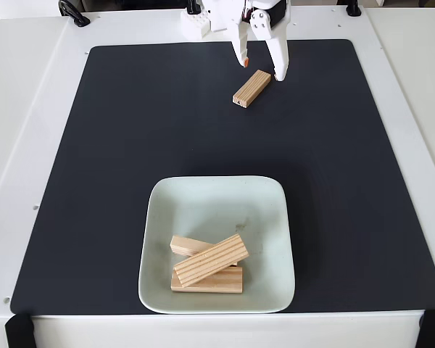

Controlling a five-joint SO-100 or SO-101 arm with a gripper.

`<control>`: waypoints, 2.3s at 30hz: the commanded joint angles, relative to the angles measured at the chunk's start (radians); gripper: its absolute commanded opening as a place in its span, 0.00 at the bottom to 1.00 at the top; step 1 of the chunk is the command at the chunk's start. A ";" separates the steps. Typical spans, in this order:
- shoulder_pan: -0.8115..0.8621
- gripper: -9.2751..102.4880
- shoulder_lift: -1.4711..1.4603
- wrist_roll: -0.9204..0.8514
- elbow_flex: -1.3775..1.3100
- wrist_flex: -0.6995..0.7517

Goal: Pick up the wooden block and place them on the plate.

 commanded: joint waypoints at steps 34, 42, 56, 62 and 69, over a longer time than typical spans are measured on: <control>0.026 0.35 0.006 -0.040 0.181 -0.284; 0.020 0.34 0.000 -0.040 0.201 -0.311; 0.015 0.34 -0.002 -0.040 0.235 -0.313; 0.015 0.34 -0.002 -0.041 0.279 -0.431; 0.014 0.34 -0.002 -0.041 0.284 -0.431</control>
